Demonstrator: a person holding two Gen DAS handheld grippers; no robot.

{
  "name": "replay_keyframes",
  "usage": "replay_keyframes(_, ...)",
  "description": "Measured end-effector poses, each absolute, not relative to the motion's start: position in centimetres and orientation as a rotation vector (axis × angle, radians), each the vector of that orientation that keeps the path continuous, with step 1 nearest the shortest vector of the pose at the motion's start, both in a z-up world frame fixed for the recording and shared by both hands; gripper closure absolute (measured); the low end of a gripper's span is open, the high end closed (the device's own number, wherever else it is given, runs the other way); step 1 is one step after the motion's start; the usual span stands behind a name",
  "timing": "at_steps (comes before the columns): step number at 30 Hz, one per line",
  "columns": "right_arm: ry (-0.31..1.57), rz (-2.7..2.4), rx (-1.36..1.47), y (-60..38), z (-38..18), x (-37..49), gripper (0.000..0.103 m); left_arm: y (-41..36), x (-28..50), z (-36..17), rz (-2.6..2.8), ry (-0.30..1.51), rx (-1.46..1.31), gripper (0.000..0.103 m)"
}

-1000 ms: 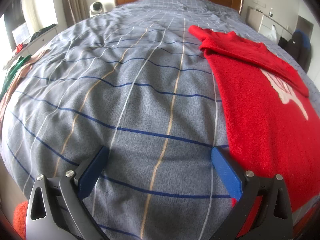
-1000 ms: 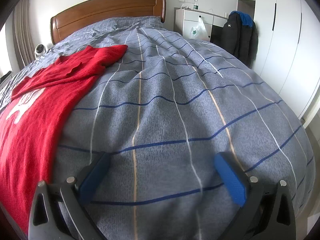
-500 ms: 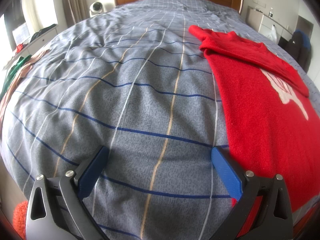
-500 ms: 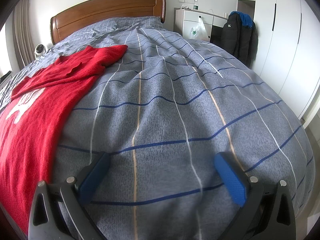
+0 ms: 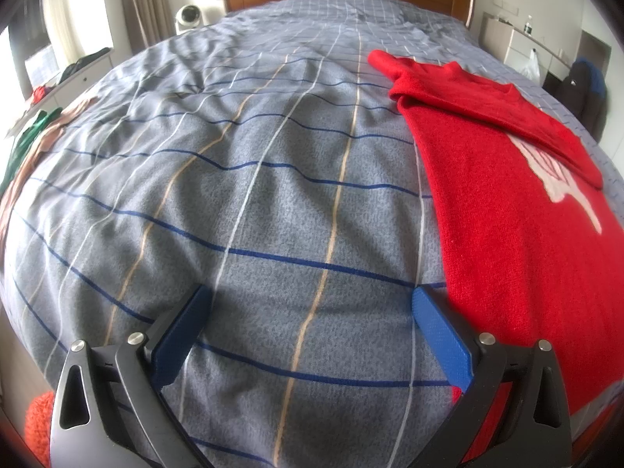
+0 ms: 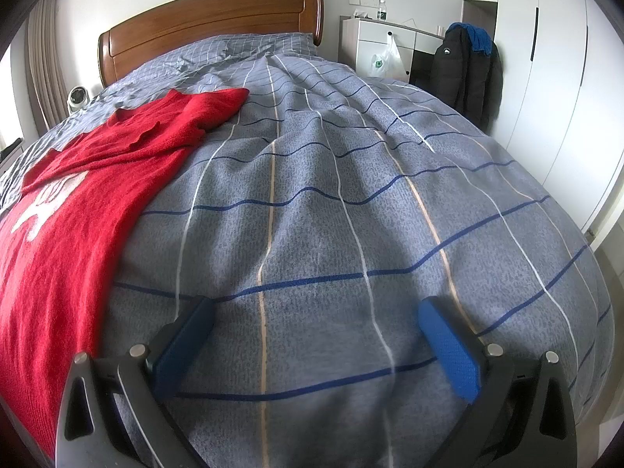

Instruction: Fold small clothes

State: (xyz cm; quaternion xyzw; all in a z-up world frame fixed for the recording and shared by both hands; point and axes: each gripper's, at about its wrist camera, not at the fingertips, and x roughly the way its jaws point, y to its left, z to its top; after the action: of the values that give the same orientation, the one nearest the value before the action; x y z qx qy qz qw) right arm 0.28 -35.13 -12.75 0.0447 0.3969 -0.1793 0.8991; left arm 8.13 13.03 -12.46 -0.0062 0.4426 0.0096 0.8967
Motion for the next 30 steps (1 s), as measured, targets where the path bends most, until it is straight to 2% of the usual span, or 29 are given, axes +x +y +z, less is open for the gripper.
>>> replay_keyframes(30,0.821,-0.372,0.091,-35.07,-12.79,0.24,0.000,13.06,7.83,-12.53,0.020,0.915,-0.011,0.001)
